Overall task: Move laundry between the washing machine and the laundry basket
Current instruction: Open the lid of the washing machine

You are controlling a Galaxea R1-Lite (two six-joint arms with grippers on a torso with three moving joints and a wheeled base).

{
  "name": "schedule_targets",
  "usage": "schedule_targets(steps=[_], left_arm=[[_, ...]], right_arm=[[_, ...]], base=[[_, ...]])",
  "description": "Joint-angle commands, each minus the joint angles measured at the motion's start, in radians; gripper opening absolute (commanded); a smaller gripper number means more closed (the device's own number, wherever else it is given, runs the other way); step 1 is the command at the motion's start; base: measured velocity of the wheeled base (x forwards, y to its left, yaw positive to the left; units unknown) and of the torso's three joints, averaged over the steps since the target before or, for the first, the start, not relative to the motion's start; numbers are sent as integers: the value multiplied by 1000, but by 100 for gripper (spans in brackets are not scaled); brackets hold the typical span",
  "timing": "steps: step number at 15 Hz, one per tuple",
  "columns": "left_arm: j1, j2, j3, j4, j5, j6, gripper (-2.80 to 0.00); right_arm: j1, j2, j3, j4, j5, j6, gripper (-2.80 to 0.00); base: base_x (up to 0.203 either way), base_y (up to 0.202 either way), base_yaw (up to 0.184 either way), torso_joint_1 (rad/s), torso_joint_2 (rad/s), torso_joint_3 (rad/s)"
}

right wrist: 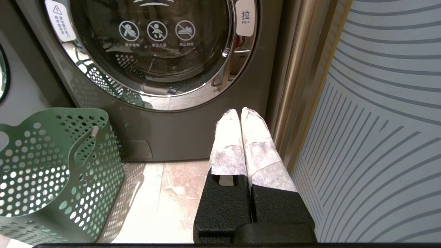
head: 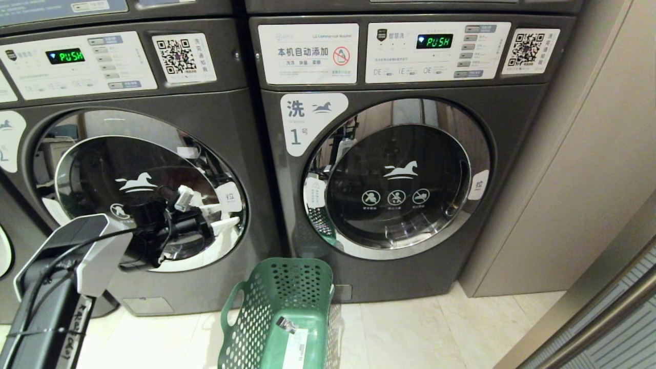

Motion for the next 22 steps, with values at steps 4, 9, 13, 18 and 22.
schedule_targets(steps=[4, 9, 13, 18, 22], left_arm=[[1, -12, -1, -28, 6, 14, 0], [-14, -22, 5, -59, 53, 14, 0], [-39, -23, 5, -59, 54, 14, 0], [-69, -16, 5, -57, 59, 14, 0], [-100, -10, 2, -62, 53, 14, 0]], right_arm=[[0, 0, 34, -1, 0, 0, -280], [0, 0, 33, -1, 0, -1, -280], [0, 0, 34, -1, 0, 0, -280], [0, 0, 32, -1, 0, 0, -280], [0, 0, 34, -1, 0, 0, -280]], base=[[0, 0, 0, 0, 0, 0], [0, 0, 0, 0, 0, 0], [0, 0, 0, 0, 0, 0], [0, 0, 0, 0, 0, 0], [0, 0, 0, 0, 0, 0]])
